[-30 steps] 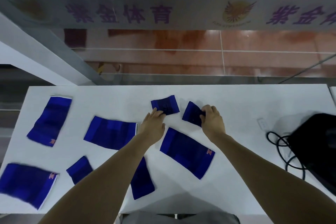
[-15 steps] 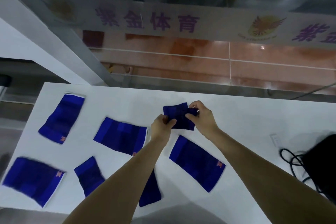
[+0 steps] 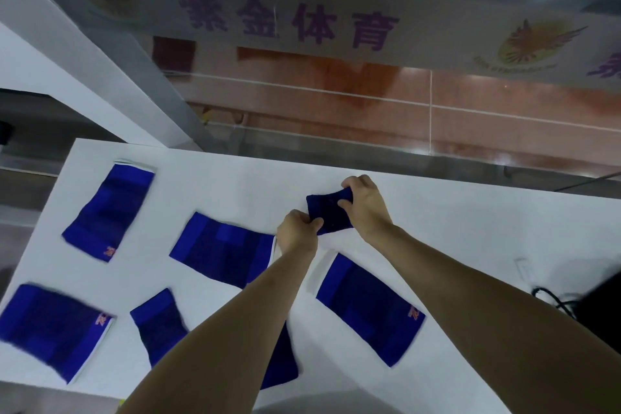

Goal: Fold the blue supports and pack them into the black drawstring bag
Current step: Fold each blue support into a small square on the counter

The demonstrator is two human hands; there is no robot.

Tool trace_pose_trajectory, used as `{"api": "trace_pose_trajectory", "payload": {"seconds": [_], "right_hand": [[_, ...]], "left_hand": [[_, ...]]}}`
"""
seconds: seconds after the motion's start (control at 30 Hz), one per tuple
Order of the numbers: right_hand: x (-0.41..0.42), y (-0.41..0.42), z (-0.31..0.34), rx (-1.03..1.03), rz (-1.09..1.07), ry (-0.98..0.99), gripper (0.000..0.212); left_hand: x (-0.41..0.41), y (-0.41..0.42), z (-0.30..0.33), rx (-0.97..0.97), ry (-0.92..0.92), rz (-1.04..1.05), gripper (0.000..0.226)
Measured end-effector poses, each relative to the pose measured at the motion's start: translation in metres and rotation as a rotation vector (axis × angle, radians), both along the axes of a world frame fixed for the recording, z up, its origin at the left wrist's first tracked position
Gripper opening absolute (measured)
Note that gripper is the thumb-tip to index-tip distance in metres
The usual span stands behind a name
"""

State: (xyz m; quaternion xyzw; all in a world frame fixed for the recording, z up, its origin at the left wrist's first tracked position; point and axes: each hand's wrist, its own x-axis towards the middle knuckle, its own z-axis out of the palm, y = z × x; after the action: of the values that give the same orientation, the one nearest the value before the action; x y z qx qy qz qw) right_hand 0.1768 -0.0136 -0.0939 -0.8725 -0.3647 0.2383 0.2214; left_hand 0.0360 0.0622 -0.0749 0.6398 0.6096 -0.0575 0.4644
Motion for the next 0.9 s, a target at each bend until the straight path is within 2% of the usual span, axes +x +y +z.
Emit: {"api": "trace_pose_trajectory", "payload": {"seconds": [0.13, 0.23, 0.4, 0.5, 0.6, 0.67, 0.83, 0.9], "right_hand": [[0.002, -0.001, -0.003, -0.088, 0.212, -0.213, 0.042], [0.002, 0.0, -0.003, -0.136, 0.333, -0.247, 0.042], [0.0, 0.001, 0.0, -0.263, 0.314, -0.228, 0.039], [0.0, -0.001, 0.002, -0.248, 0.182, -0.039, 0.032], [0.006, -0.012, 0.005, -0.144, -0.067, 0.34, 0.021], [0.009, -0.023, 0.011, -0.062, -0.141, 0.521, 0.018], [0.01, -0.054, 0.027, 0.123, -0.243, 0.741, 0.023], [0.011, -0.064, 0.031, 0.196, -0.258, 0.794, 0.026]], "left_hand": [[-0.001, 0.0, -0.007, 0.015, 0.0, 0.031, 0.019], [0.0, 0.001, -0.01, 0.024, 0.007, 0.036, 0.022], [0.002, 0.003, -0.009, -0.029, -0.032, 0.12, 0.024], [-0.001, -0.001, -0.006, -0.044, -0.054, 0.085, 0.03], [-0.006, -0.007, -0.002, -0.098, -0.155, 0.101, 0.042], [-0.006, -0.01, 0.001, -0.157, -0.228, 0.132, 0.049], [0.007, -0.017, 0.012, -0.286, -0.347, 0.153, 0.059], [0.014, -0.02, 0.014, -0.294, -0.359, 0.123, 0.055]]}}
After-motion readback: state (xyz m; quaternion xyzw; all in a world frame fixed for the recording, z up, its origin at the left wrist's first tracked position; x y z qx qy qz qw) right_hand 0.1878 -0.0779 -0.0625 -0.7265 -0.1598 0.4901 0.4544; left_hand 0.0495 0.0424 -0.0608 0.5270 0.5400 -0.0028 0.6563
